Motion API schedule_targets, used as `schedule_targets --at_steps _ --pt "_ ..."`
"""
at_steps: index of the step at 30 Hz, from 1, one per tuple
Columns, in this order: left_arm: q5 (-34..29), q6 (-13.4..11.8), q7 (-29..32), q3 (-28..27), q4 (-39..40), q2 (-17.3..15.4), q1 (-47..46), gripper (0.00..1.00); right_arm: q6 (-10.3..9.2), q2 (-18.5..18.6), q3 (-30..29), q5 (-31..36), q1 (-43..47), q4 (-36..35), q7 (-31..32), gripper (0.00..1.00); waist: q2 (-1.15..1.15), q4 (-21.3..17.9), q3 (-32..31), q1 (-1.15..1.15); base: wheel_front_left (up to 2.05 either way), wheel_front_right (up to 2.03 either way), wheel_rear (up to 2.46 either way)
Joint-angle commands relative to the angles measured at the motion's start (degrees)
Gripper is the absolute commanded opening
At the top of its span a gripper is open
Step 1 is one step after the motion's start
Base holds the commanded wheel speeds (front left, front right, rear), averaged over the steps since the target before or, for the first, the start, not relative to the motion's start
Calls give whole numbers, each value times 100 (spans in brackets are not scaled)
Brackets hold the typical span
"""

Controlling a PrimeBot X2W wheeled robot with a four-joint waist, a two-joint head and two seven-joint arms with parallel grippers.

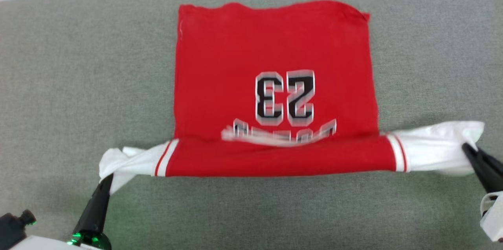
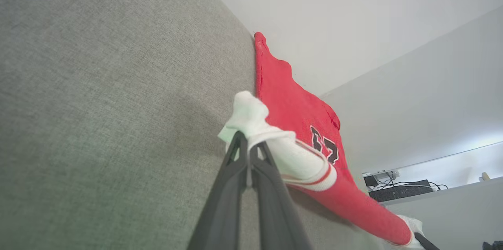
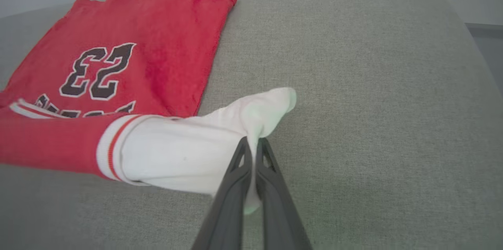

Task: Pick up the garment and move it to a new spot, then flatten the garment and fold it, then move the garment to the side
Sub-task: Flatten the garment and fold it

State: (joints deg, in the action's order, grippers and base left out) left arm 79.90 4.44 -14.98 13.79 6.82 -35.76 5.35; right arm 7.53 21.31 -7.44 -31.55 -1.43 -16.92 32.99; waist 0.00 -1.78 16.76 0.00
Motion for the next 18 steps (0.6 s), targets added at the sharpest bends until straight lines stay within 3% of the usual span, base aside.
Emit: schedule_targets --at_steps 1,9,10,18 --pt "-87 -88 -26 -26 40 -16 94 0 -8 -25 -39 35 81 -53 82 0 0 10 23 0 0 0 0" --pt "-919 -542 77 424 -206 -157 -116 0 -7 20 356 233 103 235 340 0 0 27 66 0 0 0 0" --pt "-1244 -717 151 621 -323 -219 -174 0 -7 62 523 285 111 377 391 0 0 37 100 0 0 0 0" --pt "-1760 -966 430 1070 -567 -270 -363 0 -7 55 953 356 85 886 305 0 0 114 247 0 0 0 0"
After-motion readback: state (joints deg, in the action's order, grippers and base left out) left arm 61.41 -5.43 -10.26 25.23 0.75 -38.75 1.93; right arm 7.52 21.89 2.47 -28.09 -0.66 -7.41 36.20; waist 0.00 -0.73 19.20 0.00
